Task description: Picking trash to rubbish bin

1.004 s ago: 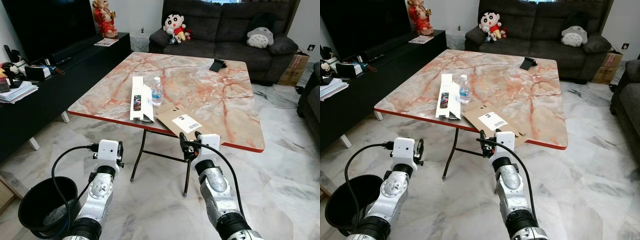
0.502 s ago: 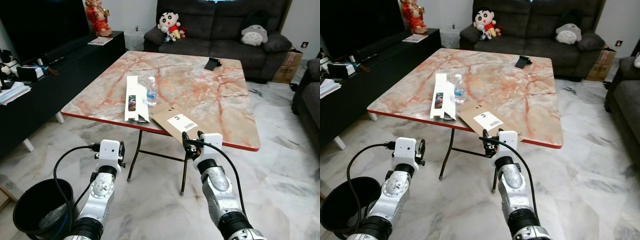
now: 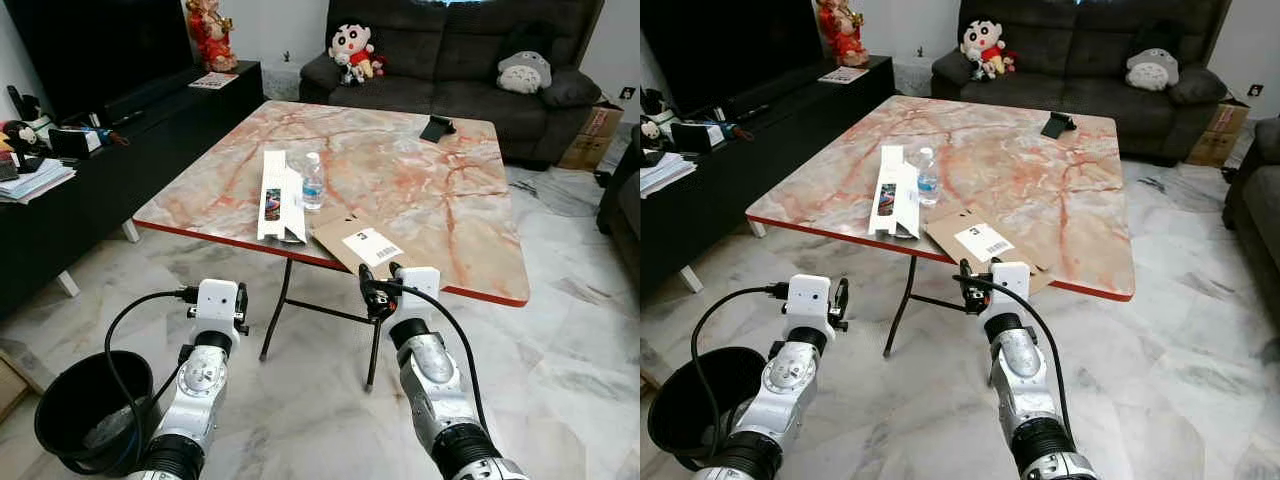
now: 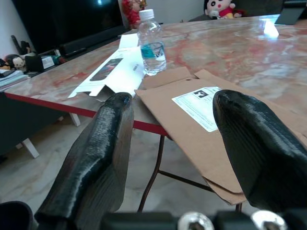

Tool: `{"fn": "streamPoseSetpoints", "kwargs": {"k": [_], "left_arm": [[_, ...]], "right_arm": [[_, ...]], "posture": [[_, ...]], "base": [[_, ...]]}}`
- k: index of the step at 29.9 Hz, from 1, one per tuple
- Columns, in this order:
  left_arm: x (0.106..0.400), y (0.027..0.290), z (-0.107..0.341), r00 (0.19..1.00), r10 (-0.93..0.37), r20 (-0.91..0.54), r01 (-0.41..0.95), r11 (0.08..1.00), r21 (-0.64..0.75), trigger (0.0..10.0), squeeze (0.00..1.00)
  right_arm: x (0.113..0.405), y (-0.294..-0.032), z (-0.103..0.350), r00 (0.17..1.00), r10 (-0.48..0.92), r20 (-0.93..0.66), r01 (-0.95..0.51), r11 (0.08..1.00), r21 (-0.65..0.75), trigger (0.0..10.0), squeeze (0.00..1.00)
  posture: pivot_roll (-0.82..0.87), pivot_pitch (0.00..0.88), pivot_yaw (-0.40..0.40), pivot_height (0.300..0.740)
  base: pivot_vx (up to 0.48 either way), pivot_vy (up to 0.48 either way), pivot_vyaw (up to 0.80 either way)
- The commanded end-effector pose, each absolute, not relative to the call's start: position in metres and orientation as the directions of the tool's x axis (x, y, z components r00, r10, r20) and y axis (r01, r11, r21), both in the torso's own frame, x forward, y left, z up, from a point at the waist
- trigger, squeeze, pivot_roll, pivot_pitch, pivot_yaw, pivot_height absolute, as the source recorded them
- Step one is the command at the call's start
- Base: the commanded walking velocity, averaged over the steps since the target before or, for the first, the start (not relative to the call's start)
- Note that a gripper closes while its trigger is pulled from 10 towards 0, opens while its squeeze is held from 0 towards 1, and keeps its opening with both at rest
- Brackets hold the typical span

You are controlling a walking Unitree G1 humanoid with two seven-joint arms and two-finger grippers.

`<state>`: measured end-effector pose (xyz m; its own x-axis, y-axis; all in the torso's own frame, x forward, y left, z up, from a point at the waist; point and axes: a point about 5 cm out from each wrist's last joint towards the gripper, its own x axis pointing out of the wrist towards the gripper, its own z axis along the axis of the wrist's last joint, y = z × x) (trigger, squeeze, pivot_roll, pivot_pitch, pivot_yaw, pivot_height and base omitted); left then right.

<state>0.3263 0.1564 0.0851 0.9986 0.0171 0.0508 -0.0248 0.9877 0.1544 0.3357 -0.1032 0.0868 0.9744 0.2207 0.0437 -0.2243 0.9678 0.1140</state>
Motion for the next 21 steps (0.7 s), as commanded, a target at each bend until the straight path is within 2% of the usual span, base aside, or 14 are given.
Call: {"fn": "streamPoseSetpoints", "kwargs": {"k": [1,12,21], "left_arm": [[0.3276,0.1545,0.0899,0.998,0.008,0.068,-0.018,0.988,0.151,10.0,0.00],[0.3303,0.1524,0.0923,0.997,0.004,0.073,-0.015,0.989,0.149,10.0,0.00],[0.3307,0.1501,0.0904,0.998,-0.005,0.062,-0.004,0.989,0.151,10.0,0.00]], "right_arm": [[0.3370,-0.1005,0.0898,0.971,0.233,0.056,-0.237,0.966,0.103,10.0,0.00],[0.3373,-0.1008,0.0886,0.970,0.238,0.045,-0.241,0.966,0.088,10.0,0.00],[0.3385,-0.1001,0.0893,0.969,0.243,0.042,-0.246,0.965,0.086,10.0,0.00]], "posture": [[0.15,0.000,-0.006,0.740],[0.15,0.000,-0.005,0.740],[0.15,0.000,-0.005,0.740]], "base": [[0.000,0.000,0.00],[0.000,0.000,0.00],[0.249,0.000,0.00]]}}
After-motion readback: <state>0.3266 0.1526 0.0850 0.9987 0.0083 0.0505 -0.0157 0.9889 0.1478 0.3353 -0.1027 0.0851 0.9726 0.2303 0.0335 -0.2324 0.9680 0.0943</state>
